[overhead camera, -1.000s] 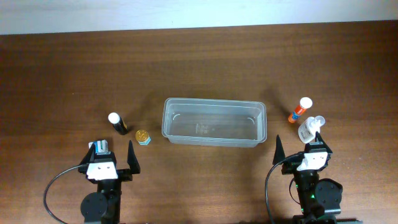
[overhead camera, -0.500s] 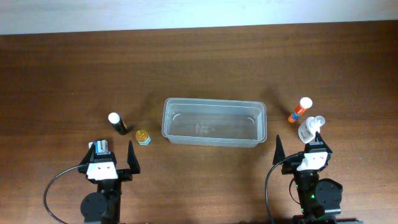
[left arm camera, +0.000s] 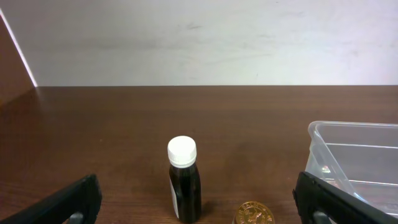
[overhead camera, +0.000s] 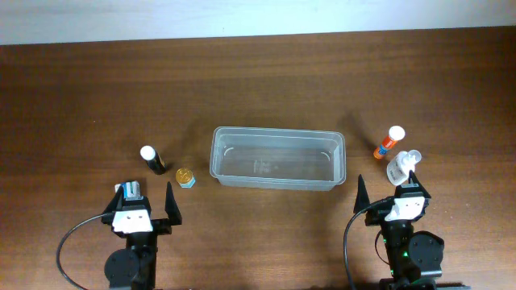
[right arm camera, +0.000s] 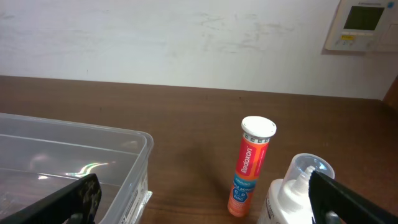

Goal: Pack container

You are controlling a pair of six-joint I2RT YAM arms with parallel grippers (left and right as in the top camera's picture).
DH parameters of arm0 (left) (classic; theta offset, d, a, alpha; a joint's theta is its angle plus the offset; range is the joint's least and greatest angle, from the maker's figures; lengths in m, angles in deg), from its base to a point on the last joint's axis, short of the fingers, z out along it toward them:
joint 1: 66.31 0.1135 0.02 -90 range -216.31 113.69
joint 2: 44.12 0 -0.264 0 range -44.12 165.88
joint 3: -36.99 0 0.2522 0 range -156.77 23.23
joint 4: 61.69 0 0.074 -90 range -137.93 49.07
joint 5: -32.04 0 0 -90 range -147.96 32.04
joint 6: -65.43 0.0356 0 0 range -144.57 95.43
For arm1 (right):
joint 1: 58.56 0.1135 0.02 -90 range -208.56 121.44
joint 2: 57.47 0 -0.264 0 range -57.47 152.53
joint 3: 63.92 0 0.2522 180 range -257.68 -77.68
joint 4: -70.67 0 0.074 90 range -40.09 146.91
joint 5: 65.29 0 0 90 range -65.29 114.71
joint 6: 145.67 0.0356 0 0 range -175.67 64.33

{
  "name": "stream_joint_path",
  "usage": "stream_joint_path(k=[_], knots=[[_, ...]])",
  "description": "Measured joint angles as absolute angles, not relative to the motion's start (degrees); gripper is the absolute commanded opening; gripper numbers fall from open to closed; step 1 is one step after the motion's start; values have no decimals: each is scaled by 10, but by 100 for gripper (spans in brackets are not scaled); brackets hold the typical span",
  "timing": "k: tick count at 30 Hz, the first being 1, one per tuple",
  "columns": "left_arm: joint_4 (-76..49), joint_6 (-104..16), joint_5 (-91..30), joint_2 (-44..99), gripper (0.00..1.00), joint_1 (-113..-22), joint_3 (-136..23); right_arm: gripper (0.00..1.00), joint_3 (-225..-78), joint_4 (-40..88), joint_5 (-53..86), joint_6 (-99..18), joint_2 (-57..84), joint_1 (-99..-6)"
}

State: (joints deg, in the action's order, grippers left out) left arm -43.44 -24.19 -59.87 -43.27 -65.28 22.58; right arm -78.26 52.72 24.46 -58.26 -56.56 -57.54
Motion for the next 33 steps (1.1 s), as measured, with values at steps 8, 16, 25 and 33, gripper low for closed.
stream_joint_path(k=[8,16,25,33], knots=[[-434,-242,-599,-433,100,-653,226,98,-783,527,245,-582,-566,-575],[-436,-242,-599,-433,100,-653,226,98,-783,527,244,-582,-566,-575],[-437,-245,-589,-433,100,-653,226,98,-783,527,244,-574,-566,-575],[-437,-308,-577,-433,100,-653,225,98,-815,469,244,-573,-560,-575]])
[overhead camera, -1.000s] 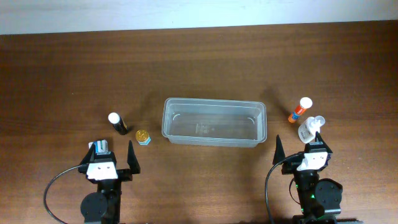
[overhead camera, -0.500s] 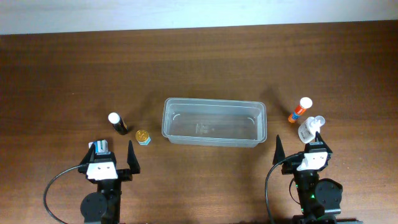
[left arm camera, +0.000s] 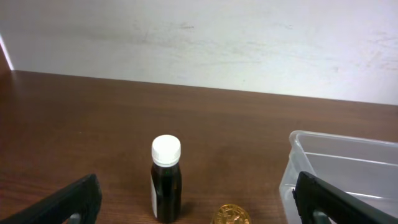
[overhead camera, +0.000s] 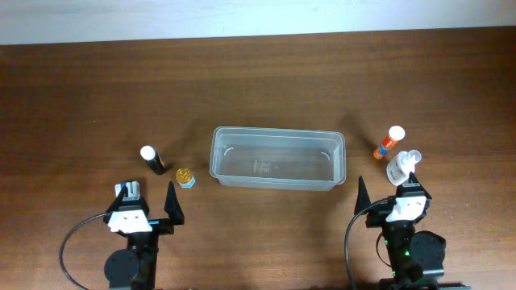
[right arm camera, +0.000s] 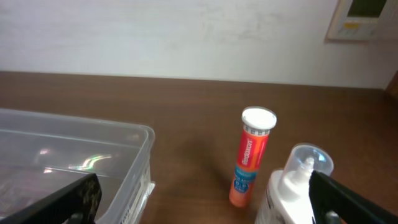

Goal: Pack container

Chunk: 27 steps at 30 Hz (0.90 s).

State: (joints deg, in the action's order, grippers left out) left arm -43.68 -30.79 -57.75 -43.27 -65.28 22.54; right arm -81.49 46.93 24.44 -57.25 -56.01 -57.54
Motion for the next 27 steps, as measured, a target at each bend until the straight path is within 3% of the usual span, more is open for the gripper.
stream_joint_path(k=[13,22,27], knots=[[-386,-322,-569,-325,100,-653,103,98,-1020,320,243,-571,-386,-575],[-275,-324,-567,-135,100,-653,-60,98,-1226,188,242,-527,-190,-575],[-197,-324,-551,-9,100,-653,-164,98,-1372,54,232,-515,-48,-577]])
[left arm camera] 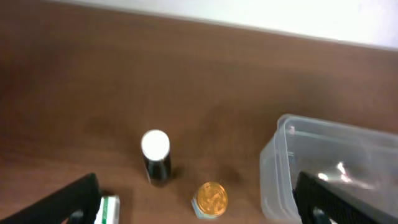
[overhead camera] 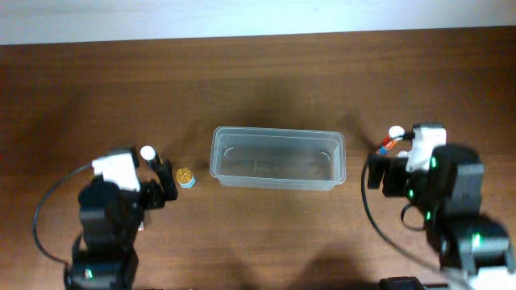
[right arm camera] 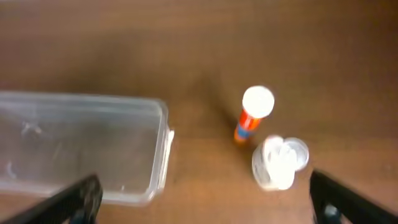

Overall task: Pack container
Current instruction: 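Reach the right gripper to the orange tube and grasp it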

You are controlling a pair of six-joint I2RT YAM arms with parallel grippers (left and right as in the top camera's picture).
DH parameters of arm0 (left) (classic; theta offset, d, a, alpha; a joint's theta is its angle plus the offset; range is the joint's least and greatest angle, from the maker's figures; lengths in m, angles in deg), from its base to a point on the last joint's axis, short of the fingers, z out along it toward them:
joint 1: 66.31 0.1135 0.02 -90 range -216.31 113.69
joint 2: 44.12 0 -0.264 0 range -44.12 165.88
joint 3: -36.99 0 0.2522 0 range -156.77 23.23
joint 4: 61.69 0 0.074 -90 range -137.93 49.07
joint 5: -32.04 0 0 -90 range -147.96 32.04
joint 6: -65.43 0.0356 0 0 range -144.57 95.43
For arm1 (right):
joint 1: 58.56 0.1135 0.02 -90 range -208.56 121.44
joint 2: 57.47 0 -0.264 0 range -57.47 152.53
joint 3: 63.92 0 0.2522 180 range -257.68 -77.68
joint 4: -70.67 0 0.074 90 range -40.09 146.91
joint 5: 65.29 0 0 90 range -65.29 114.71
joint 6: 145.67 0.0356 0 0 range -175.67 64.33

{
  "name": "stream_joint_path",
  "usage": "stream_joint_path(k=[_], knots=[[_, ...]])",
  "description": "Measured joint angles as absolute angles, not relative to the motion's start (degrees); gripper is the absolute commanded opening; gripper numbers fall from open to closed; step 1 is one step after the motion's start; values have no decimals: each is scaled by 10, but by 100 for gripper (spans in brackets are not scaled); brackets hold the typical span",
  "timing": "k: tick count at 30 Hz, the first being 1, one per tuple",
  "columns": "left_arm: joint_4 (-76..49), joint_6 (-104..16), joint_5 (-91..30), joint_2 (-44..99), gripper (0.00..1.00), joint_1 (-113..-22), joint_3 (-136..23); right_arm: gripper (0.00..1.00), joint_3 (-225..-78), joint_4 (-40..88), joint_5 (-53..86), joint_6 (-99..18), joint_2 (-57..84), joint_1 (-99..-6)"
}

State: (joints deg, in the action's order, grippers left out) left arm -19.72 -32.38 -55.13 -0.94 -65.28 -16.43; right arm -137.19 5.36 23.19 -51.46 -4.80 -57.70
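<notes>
A clear plastic container (overhead camera: 276,130) stands empty at the table's middle. To its left are a dark bottle with a white cap (left arm camera: 155,152), a small gold-lidded jar (left arm camera: 210,199) and a green-and-white box (left arm camera: 107,210). My left gripper (left arm camera: 199,208) hangs open above these, holding nothing. To the container's right stand an orange tube with a white cap (right arm camera: 252,118) and a white pump bottle (right arm camera: 280,162). Above them my right gripper (right arm camera: 208,208) is open and holds nothing. In the overhead view the arms cover the box and the pump bottle.
The wooden table (overhead camera: 266,72) runs back to a pale wall. The container's left wall (left arm camera: 273,162) lies just right of the gold jar, and its right wall (right arm camera: 163,124) lies left of the orange tube. Cables trail from both arms toward the front edge.
Both arms have lifted from low at the front edge and come forward. Their wrist cameras now look down on the objects. Both grippers remain open and nothing on the table has shifted.
Both arms sat low at the front edge, grippers open, looking level at the bottle and jar on the left and the tube and pump bottle on the right. They then tipped slightly. Now both hang raised over their objects, still open.
</notes>
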Motion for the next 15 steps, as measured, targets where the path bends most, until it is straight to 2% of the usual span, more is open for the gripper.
stream_joint_path(k=[6,10,15], knots=[[-129,-308,-506,128,100,-653,-260,98,-1583,-122,203,-511,155,-616],[-112,-297,-480,193,100,-653,-289,98,-1679,-161,192,-511,255,-654],[-108,-292,-470,222,100,-653,-290,98,-1696,-171,185,-516,315,-699]])
